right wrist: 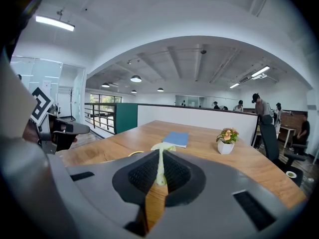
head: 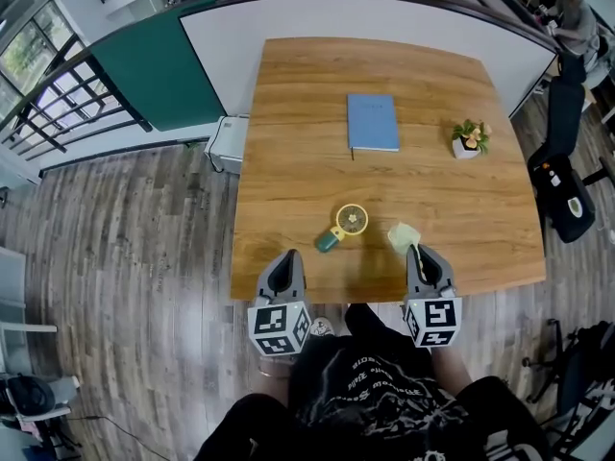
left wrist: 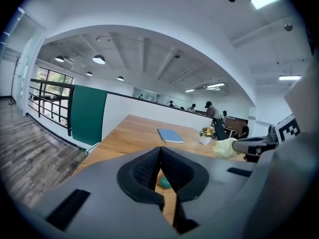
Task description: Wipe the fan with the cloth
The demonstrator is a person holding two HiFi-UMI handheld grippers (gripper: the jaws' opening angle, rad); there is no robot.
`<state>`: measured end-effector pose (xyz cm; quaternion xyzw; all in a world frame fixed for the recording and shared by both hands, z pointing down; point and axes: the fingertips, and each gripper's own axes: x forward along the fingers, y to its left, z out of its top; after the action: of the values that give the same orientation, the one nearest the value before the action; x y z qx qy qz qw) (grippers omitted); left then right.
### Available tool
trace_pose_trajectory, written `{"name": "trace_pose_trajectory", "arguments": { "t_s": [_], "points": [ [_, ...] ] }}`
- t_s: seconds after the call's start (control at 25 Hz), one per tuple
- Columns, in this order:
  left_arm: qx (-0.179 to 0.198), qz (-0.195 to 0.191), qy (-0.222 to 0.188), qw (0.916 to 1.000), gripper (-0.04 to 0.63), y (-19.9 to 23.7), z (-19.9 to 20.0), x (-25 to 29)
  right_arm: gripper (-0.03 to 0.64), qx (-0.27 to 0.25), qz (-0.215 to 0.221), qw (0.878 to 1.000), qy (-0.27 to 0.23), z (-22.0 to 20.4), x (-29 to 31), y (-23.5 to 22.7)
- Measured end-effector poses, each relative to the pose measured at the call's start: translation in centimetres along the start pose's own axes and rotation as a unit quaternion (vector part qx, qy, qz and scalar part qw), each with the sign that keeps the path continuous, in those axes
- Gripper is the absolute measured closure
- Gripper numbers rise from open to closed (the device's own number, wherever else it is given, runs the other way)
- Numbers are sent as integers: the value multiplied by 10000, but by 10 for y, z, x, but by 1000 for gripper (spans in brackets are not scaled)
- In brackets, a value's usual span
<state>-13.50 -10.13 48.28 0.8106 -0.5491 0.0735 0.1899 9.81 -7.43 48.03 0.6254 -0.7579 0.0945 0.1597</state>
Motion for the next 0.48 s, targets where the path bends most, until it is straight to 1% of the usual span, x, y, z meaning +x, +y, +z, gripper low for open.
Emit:
{"name": "trace_pose_trajectory", "arguments": {
  "t_s": [0.12,0.28,0.4,0.48],
  "points": [
    [126,-204,26,9997,575,-9,-1,-2,592,-46,0,10000,26,-2,-2,3],
    [226,-302,-44,9993,575,-19,-1,-4,592,-38,0,10000,66,-7,-4,6],
    [349,-412,3,9985,575,-27,-6,-4,592,-60,-11,10000,70,-8,-5,9],
    [305,-433,38,9986,575,-30,-10,-4,592,-105,-3,9999,76,-8,-5,10]
  ]
}}
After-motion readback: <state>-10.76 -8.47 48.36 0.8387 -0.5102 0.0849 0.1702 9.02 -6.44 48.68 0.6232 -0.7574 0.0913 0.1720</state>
